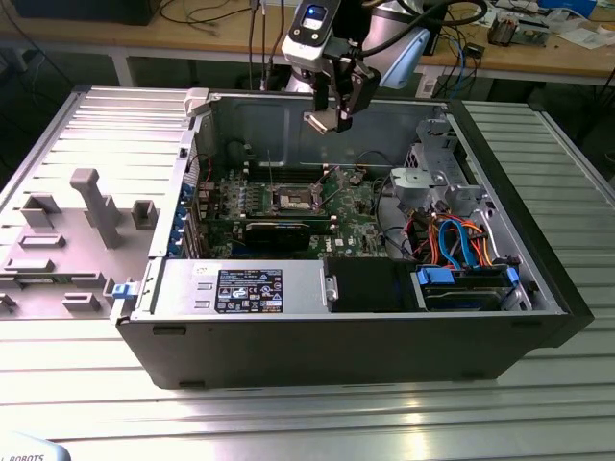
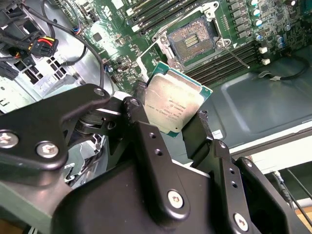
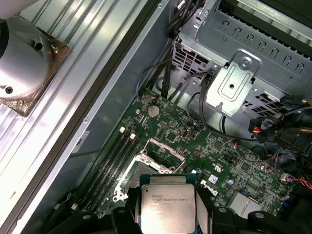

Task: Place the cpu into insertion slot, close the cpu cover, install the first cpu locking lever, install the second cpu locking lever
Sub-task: 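Place the cpu into insertion slot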

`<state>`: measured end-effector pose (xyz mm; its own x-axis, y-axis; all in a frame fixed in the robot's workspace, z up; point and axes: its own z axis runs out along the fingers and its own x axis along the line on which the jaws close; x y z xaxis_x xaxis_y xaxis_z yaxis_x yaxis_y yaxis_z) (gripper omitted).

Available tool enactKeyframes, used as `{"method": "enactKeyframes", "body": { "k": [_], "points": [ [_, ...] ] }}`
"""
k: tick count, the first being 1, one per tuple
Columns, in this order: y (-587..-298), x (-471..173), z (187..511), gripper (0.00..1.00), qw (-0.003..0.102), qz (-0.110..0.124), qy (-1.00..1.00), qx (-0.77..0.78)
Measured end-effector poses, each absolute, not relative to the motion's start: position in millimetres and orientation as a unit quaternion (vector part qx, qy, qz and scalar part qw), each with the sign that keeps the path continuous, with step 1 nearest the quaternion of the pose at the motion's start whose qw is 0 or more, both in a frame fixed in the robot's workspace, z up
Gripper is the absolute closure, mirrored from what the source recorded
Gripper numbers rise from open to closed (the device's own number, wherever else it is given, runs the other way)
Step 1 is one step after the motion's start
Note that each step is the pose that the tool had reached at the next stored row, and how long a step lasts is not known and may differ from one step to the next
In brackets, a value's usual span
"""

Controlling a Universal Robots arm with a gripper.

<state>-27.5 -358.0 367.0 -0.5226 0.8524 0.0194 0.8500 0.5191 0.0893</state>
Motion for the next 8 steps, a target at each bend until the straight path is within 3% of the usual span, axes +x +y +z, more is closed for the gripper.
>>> {"method": "enactKeyframes", "body": {
  "k": [8],
  "points": [
    [-358.0,-27.5,367.0,0.46,0.013,0.044,0.871,0.489]
  ]
}}
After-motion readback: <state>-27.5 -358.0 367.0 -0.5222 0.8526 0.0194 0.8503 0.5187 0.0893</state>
